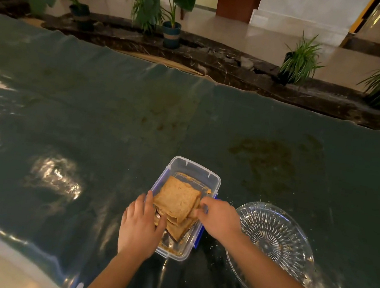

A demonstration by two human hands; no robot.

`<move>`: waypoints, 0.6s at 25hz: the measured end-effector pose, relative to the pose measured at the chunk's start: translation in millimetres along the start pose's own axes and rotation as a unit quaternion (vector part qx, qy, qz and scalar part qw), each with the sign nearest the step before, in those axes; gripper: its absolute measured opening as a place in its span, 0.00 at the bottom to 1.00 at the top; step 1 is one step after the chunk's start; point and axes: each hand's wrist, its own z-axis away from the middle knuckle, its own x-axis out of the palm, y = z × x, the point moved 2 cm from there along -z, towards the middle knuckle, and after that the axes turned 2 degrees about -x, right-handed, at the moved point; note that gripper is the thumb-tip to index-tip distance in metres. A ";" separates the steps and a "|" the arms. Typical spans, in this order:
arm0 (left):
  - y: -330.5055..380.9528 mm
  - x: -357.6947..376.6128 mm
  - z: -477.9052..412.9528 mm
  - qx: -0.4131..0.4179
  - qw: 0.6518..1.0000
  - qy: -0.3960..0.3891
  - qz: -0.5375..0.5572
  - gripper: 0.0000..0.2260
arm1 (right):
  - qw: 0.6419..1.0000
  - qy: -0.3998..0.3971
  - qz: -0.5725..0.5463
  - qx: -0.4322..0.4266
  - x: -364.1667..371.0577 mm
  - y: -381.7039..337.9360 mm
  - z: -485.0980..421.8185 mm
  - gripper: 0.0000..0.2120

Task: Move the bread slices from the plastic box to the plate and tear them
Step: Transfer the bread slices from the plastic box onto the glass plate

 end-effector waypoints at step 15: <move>-8.8 20.2 -1.8 0.051 0.993 0.004 -0.102 0.36 | 0.986 -0.090 0.135 -0.031 16.8 -47.4 -82.2 0.27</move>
